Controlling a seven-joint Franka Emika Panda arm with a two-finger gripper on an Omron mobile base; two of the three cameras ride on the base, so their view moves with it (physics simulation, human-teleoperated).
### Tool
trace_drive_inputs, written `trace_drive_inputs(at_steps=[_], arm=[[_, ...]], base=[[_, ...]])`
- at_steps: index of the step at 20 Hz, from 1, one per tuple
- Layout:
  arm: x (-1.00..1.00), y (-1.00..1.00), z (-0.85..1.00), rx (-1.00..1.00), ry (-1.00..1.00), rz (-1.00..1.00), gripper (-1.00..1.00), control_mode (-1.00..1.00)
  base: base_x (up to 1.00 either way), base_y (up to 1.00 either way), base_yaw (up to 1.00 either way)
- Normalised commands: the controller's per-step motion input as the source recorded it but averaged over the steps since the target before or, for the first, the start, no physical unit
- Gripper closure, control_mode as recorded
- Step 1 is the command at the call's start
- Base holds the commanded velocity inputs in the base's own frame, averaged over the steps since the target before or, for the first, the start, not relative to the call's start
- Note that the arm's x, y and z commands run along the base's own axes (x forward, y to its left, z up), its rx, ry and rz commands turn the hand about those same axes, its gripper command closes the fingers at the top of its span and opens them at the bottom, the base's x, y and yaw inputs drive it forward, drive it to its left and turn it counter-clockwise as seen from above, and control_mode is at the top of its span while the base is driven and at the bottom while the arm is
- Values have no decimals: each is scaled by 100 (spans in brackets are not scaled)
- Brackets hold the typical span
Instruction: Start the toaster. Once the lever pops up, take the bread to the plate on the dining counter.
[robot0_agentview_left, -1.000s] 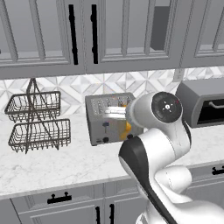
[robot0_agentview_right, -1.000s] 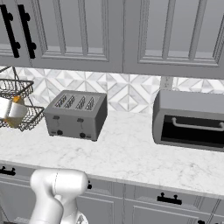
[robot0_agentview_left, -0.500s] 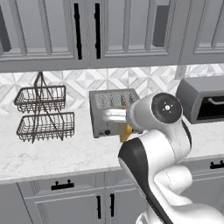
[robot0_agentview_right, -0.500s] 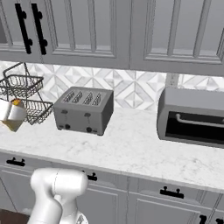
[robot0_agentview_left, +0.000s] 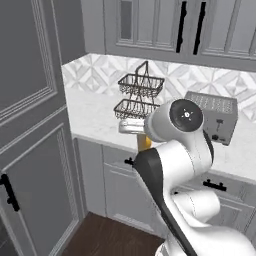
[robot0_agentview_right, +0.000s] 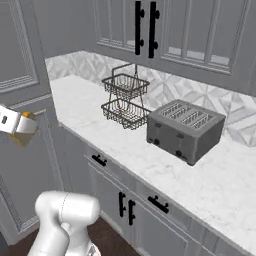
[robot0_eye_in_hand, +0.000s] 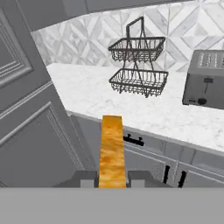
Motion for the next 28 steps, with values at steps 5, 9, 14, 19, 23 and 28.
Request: trace_drive_inputs(at_steps=[5,9,14,19,23,28], arm=[[0,0,0,0,0,0,100,100],[0,0,0,0,0,0,100,100],[0,0,0,0,0,0,100,100],[0,0,0,0,0,0,100,100],[0,0,0,0,0,0,100,100],[0,0,0,0,0,0,100,100]], base=[[-18,0,100],[-3,0,100],[-3,0,100],[-2,0,100],[-3,0,100],[-1,4,100]])
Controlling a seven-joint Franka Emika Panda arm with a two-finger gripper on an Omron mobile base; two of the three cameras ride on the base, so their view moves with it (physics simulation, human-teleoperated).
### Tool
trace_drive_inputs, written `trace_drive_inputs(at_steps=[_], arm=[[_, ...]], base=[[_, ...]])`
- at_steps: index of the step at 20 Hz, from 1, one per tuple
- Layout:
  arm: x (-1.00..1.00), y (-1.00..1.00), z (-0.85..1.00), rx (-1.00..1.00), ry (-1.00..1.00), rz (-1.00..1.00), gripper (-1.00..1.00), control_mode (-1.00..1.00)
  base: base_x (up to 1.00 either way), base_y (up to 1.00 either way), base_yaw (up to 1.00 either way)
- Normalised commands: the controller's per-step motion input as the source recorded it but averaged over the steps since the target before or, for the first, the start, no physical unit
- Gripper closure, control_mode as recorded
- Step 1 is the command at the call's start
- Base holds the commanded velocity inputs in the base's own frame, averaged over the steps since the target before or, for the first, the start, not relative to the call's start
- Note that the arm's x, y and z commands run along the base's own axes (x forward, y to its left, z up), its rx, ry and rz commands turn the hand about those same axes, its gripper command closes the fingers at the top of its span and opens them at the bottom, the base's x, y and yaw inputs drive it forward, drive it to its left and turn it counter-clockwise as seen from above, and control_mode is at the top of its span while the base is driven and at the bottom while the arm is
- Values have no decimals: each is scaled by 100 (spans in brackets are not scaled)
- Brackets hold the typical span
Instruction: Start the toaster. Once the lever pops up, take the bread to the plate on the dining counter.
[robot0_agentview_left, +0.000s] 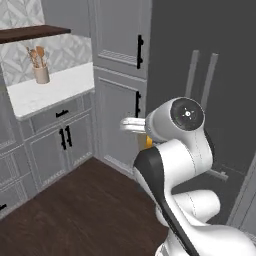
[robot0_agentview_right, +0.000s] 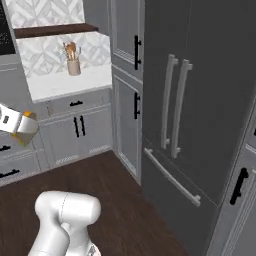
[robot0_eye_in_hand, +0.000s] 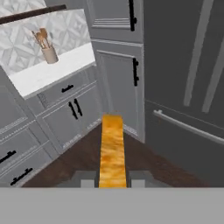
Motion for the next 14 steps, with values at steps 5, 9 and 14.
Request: trace_drive_inputs(at_steps=[5,9,14], arm=[[0,0,0,0,0,0,100,100],[0,0,0,0,0,0,100,100],[0,0,0,0,0,0,100,100]], base=[[0,15,99],[26,46,82],[29,99,62]])
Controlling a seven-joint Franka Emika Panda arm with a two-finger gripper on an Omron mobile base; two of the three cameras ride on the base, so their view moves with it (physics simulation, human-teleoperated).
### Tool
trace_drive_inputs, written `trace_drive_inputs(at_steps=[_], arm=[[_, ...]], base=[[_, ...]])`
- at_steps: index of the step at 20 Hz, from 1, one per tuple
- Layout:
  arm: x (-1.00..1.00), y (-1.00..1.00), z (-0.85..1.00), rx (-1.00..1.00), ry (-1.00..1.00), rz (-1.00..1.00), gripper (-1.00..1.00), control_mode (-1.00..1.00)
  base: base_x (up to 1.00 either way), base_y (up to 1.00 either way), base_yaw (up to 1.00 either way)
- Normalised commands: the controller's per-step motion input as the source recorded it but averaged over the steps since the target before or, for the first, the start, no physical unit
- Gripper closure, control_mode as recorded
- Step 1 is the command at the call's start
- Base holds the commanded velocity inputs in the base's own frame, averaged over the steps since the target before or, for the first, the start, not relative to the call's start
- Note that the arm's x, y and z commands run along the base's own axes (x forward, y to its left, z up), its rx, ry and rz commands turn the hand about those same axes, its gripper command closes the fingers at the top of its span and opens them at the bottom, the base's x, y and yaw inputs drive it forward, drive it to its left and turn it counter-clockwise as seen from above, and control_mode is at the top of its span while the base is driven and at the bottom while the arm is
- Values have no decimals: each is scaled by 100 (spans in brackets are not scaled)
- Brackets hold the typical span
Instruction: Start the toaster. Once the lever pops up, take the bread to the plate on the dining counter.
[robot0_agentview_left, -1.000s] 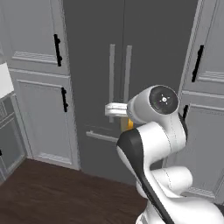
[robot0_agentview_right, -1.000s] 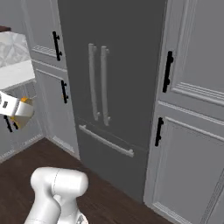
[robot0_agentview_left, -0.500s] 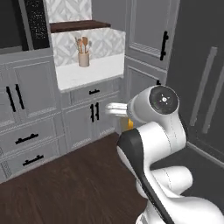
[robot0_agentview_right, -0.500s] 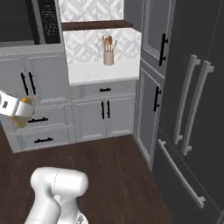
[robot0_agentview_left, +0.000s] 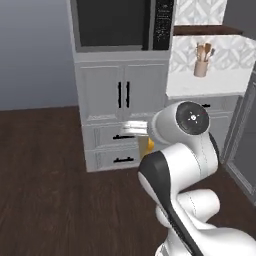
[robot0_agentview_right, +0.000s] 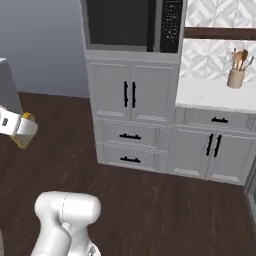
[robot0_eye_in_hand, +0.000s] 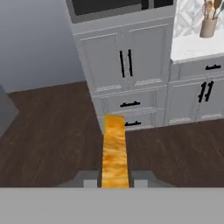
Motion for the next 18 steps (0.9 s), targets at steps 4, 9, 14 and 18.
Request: trace_drive_inputs(at_steps=[4,9,14,18], arm=[[0,0,0,0,0,0,100,100],[0,0,0,0,0,0,100,100],[0,0,0,0,0,0,100,100],[0,0,0,0,0,0,100,100]], base=[[15,69,79],[94,44,47],[100,32,23],[100,1,8]])
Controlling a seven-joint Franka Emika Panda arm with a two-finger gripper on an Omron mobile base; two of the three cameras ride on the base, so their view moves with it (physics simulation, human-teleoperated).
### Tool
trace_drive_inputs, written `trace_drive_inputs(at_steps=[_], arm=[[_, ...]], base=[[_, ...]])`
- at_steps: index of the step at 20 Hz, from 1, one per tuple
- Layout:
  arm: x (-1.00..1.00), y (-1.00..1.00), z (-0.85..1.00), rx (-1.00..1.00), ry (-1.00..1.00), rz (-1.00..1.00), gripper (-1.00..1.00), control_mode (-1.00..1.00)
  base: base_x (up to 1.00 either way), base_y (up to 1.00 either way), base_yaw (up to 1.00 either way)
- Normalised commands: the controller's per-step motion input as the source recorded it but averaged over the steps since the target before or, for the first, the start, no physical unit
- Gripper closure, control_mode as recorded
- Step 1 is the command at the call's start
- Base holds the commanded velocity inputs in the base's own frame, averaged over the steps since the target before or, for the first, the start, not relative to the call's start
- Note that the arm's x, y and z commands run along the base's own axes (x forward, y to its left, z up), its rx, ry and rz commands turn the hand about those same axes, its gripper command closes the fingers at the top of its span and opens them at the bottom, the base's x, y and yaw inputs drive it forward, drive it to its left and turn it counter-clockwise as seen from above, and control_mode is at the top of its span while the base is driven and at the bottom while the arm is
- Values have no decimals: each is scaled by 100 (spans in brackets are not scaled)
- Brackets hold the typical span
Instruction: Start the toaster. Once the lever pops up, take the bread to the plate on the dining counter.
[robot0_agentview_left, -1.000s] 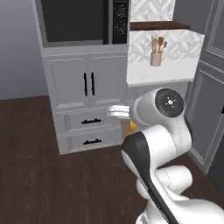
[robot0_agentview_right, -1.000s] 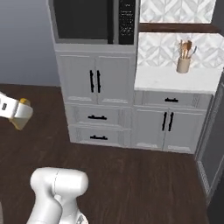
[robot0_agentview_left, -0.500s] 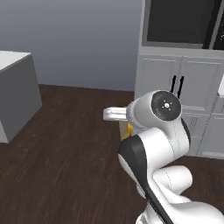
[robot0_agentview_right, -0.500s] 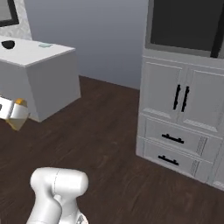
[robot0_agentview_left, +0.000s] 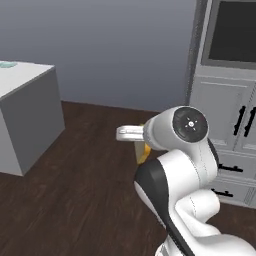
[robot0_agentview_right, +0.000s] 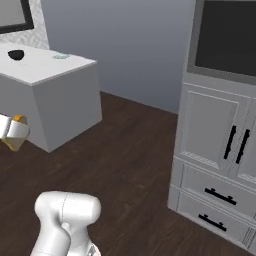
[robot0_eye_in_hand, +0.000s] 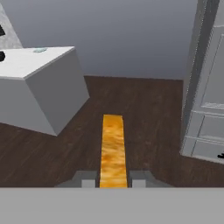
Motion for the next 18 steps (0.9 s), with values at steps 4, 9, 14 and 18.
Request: trace_drive_inputs(at_steps=[4,9,14,18], arm=[[0,0,0,0,0,0,100,100],[0,0,0,0,0,0,100,100],[0,0,0,0,0,0,100,100],[0,0,0,0,0,0,100,100]], base=[[100,0,0],[100,8,-1],[100,50,-14],[100,72,-18]])
